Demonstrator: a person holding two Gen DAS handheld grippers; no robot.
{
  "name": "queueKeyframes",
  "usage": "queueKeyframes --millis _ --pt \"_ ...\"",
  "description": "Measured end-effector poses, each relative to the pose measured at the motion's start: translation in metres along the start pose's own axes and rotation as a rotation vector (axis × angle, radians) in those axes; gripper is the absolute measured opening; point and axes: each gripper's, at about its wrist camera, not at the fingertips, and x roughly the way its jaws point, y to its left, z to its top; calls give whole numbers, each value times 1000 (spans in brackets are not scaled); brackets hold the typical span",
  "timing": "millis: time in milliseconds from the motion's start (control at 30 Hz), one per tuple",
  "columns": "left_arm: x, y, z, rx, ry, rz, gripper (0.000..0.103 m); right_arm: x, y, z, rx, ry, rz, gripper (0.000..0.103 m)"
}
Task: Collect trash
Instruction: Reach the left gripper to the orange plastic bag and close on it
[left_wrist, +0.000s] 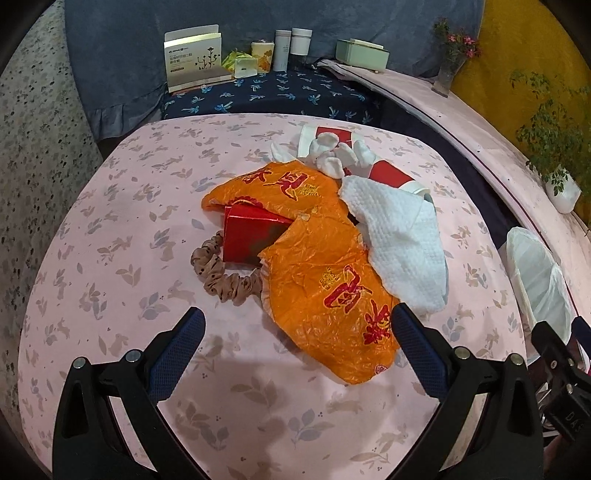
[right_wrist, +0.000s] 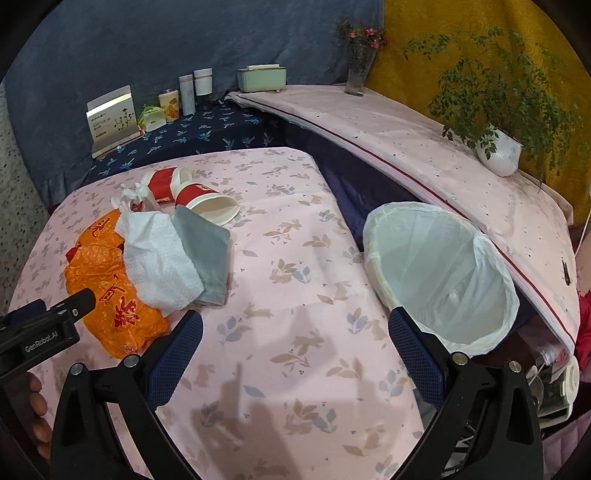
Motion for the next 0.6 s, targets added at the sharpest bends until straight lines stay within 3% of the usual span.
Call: queueKeyframes --millis 67,167,367,433,500,600 --pt "7 -3 3 12 4 -5 95 5 10 3 -6 4 15 96" --pt "19 -5 6 17 34 -34 84 11 23 8 -18 8 39 96" --pt "31 -5 9 12 79 -91 44 23 48 14 -48 27 76 90" --pt "31 -2 9 11 85 -113 21 28 54 14 -50 41 96 85" --pt "29 1 9 11 87 -130 6 34 61 15 -54 57 115 81" --pt "22 7 9 9 71 -153 4 42 71 14 -57 78 146 72"
